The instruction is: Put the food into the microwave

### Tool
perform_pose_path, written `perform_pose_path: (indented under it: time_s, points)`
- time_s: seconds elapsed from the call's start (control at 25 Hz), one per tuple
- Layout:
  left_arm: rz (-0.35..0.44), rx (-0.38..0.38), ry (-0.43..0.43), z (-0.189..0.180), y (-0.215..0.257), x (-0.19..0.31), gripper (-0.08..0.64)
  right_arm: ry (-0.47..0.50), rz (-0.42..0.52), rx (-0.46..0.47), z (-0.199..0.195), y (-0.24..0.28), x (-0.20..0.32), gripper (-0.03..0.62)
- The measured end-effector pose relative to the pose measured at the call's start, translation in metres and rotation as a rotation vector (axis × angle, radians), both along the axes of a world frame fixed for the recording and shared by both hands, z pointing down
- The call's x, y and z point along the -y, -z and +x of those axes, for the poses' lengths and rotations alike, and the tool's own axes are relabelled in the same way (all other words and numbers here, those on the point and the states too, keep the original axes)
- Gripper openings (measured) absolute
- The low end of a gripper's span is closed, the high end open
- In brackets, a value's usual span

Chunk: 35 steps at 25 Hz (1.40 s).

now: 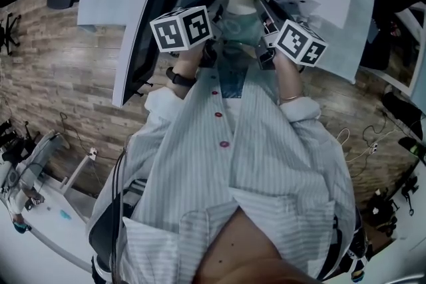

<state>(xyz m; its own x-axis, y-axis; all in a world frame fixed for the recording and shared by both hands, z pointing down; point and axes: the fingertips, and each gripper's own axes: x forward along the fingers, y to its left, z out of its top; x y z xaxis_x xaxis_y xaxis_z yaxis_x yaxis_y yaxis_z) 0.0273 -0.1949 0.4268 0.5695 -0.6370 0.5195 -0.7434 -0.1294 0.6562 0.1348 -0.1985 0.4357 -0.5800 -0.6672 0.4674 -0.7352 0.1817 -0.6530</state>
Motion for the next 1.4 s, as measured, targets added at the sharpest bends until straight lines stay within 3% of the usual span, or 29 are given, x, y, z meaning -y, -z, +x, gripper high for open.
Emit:
perform_pose_path:
  time_s: [0.88, 1.4]
  points:
    - [-0.038, 0.012, -0.028, -0.015, -0.033, 0.004, 0.095, -0.018, -0.022, -0.039, -0.017, -0.027, 0.004, 0.117]
    - [-0.019, 0.042, -0.029, -0.004, -0.059, 0.027, 0.098, -0.069, -0.013, -0.078, -0.005, -0.053, 0.025, 0.118]
